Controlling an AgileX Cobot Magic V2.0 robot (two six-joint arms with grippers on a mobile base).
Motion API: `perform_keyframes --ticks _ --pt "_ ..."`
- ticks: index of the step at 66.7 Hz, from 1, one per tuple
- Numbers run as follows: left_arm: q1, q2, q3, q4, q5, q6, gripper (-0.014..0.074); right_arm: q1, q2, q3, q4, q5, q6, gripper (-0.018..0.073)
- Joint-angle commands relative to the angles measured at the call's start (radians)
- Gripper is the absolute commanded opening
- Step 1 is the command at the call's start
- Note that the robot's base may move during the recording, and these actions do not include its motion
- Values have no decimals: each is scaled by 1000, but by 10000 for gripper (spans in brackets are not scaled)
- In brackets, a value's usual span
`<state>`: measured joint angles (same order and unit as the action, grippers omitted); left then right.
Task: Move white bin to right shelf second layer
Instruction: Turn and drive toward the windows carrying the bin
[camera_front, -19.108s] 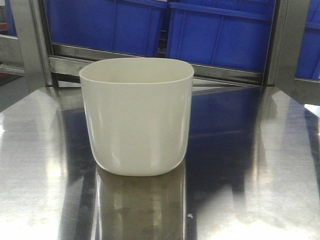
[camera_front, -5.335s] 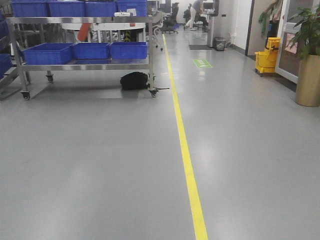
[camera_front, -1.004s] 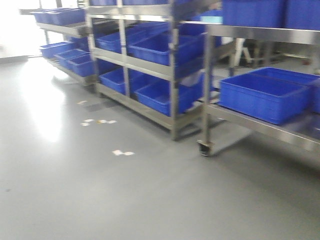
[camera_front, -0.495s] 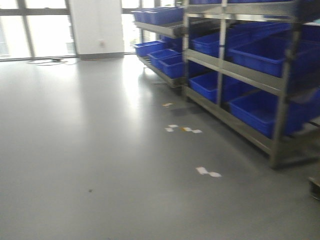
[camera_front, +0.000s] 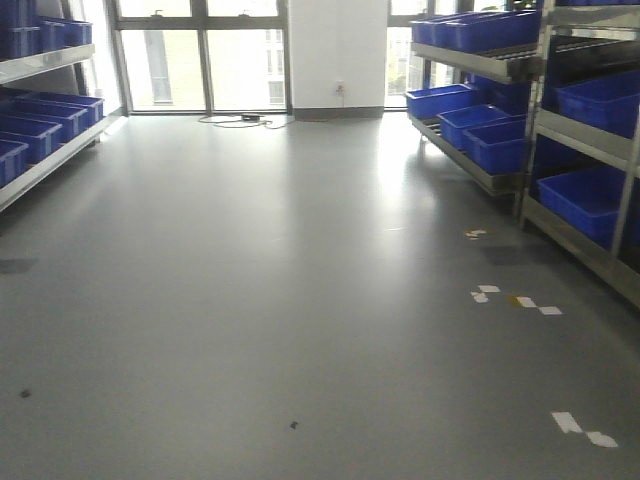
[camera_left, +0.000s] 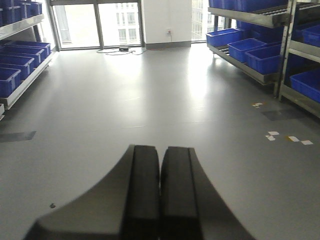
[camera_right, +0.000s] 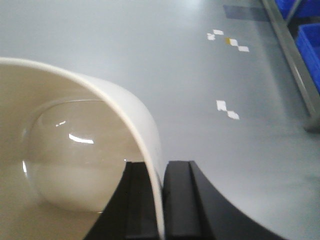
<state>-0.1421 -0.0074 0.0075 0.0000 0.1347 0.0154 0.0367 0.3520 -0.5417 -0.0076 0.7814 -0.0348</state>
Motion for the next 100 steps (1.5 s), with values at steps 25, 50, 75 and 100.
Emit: perform_keyframes --ticks 25,50,75,100 --pt "-4 -15 37 0 -87 -3 85 -4 8 -31 0 -93 -6 120" --pt "-4 -15 37 0 -87 -3 85 -4 8 -31 0 -94 -6 113" --pt "-4 -15 37 0 -87 -3 85 -4 8 -31 0 -92 -6 113" --pt "-4 -15 37 0 -87 -3 85 -4 8 -31 0 -92 -6 113"
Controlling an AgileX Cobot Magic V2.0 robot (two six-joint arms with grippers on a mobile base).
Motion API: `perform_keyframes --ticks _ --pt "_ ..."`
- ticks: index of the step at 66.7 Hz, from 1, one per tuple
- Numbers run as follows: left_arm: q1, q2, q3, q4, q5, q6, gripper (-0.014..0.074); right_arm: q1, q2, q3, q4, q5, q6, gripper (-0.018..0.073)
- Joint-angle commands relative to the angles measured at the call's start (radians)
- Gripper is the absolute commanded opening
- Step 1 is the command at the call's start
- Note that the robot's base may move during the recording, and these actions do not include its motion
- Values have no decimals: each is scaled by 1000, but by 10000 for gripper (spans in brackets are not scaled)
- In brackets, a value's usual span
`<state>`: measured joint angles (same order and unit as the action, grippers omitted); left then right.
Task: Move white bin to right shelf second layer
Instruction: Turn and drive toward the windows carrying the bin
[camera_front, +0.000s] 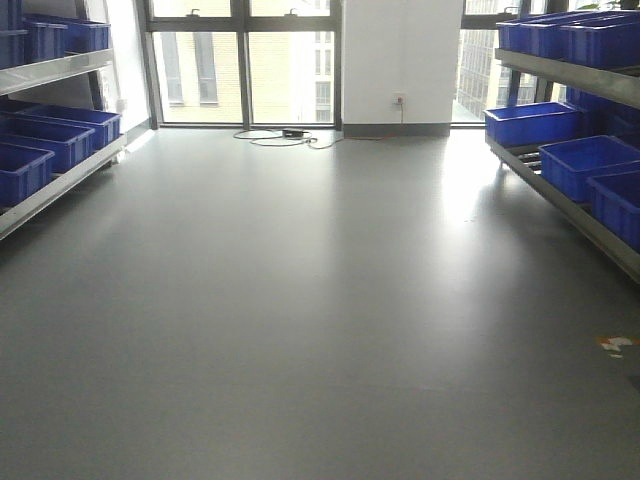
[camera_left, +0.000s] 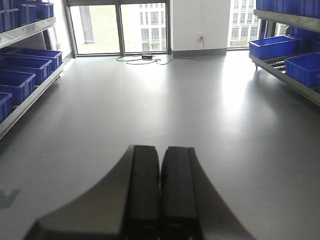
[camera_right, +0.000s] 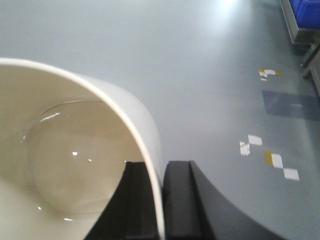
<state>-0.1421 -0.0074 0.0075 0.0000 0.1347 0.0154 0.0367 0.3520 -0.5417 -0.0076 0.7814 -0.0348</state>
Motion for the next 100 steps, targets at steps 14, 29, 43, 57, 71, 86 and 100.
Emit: perform_keyframes --ticks 14,29,43,57,71,86,100 --pt "-4 -15 37 0 -87 -3 85 -4 8 -31 0 -92 -6 113" --pt "-4 -15 37 0 -87 -3 85 -4 8 -31 0 -92 -6 113" --pt "-4 -15 37 0 -87 -3 85 -4 8 -31 0 -91 -6 113" --pt "-4 -15 37 0 -87 -3 85 -4 8 -31 0 -90 -6 113" --pt "-4 -15 37 0 -87 -3 85 -4 8 -31 0 -89 -6 113" --pt "-4 -15 37 0 -87 -3 85 -4 8 -31 0 -89 -6 113" --pt "-4 -15 37 0 -87 -3 85 -4 8 -31 0 -89 -6 113"
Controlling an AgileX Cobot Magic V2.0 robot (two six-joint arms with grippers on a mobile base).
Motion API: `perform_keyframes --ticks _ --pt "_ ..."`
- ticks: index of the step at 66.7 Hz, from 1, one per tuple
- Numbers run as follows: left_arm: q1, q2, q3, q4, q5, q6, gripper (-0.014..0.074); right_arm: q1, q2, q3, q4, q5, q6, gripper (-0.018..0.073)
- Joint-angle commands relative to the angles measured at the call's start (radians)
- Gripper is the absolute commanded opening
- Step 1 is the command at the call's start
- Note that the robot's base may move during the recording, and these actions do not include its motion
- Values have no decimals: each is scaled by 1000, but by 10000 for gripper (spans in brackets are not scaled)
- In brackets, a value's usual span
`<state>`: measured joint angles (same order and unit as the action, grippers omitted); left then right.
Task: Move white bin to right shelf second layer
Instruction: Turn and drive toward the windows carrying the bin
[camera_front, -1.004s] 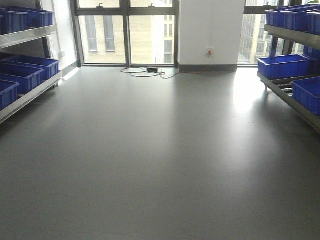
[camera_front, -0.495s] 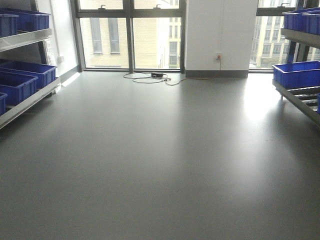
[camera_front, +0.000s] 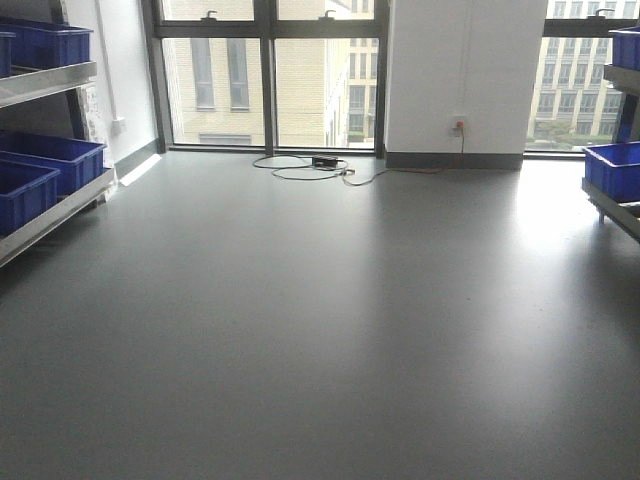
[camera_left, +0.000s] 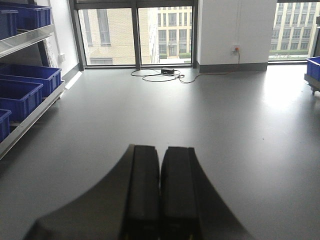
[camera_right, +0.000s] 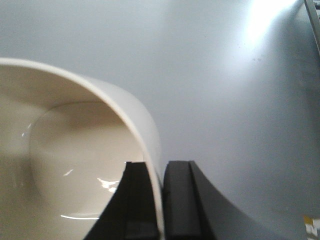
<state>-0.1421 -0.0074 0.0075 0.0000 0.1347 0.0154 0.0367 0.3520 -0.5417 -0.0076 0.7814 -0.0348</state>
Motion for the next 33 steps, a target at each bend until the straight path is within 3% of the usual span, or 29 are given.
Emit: perform_keyframes --ticks 1,33 --pt "-4 -15 37 0 -87 -3 85 -4 8 -31 0 -89 -6 113" --pt "-4 -15 37 0 -87 -3 85 -4 8 -31 0 -89 -6 113"
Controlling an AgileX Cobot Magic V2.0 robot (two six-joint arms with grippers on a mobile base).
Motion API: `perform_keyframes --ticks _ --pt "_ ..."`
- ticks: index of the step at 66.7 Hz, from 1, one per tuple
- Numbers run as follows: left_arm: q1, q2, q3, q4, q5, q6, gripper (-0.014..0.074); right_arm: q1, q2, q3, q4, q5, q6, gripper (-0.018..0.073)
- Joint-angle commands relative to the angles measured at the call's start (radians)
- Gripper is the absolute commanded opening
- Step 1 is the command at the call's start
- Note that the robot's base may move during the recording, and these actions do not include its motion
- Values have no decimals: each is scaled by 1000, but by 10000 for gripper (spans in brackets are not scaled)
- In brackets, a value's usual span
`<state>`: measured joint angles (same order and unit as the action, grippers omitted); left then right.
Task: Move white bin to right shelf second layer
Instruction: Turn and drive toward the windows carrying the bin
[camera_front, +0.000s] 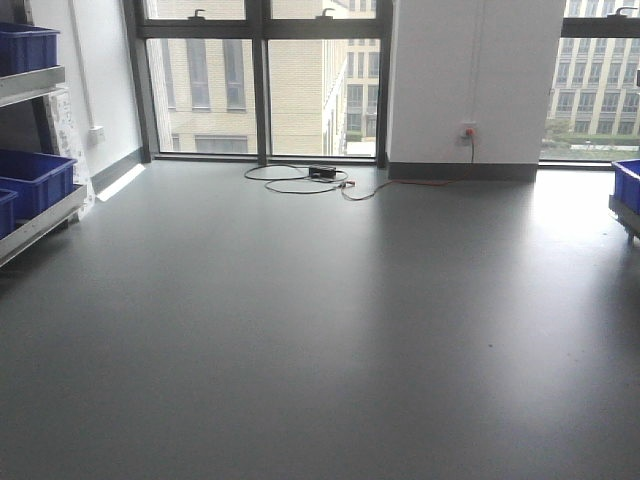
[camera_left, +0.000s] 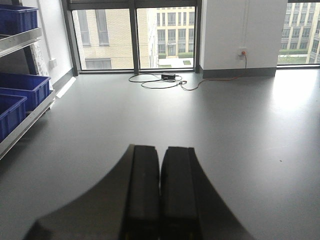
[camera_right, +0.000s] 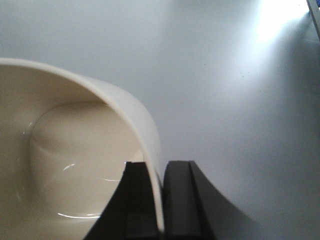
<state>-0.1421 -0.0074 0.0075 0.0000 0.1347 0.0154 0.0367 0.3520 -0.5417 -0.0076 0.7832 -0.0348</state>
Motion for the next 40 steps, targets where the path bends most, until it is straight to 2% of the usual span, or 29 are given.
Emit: perform_keyframes --ticks 1,40 --pt "-4 -15 37 0 -87 -3 85 -4 8 -31 0 -91 -6 113" --pt "-4 -15 37 0 -87 -3 85 -4 8 -31 0 -91 -6 113"
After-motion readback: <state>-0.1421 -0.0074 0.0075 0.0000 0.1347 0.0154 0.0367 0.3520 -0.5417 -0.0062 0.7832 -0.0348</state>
